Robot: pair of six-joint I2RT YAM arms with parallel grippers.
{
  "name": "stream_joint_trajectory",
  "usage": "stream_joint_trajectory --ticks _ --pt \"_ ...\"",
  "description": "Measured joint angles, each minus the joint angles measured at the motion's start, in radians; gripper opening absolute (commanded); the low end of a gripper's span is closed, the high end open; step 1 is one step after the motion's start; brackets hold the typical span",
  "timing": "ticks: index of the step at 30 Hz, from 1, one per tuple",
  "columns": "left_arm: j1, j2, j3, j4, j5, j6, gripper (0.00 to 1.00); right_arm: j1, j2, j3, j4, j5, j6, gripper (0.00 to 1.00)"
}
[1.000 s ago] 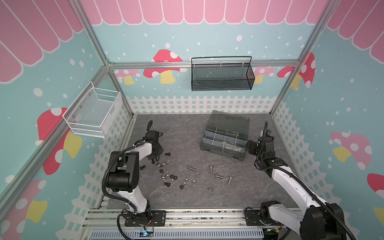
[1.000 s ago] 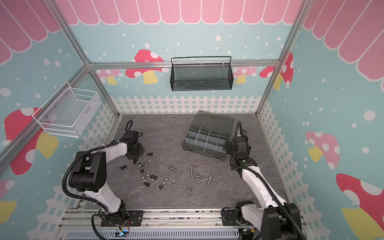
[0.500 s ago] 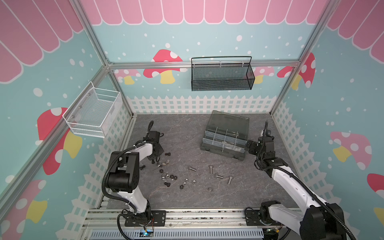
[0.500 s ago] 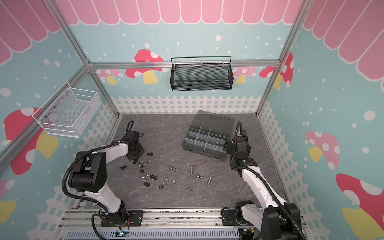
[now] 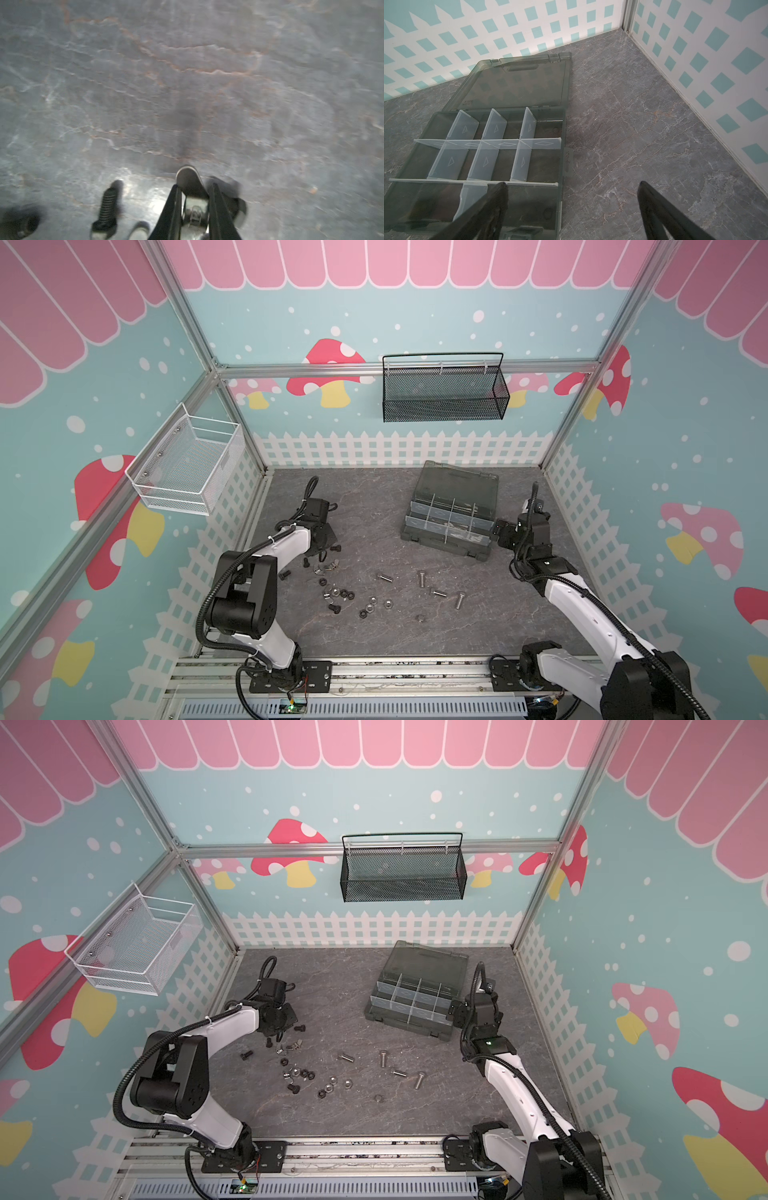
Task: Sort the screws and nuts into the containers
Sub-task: 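Carry the wing nut with the left gripper into the organizer box compartment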
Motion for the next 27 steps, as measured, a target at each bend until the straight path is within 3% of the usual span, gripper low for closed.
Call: stream_joint_trajectory --ticks 7,15,21,27 --pt "-0.236 0.020 0.185 0.006 0.038 0.011 0.02 0.000 0.000 0.000 -0.002 -0.003 0.003 0.98" --pt "-0.472 0.217 0.430 0.030 0.144 0.077 0.03 0.000 0.000 0.000 -0.023 -0.002 0.004 0.98" --pt "-0.547 0.372 0.576 0.021 0.221 0.151 0.04 0.000 -0.003 0.000 -0.042 -0.002 0.008 0.98" --pt "-0.562 0.446 0.652 0.012 0.265 0.233 0.05 0.000 -0.017 0.000 -0.049 0.000 0.008 0.98"
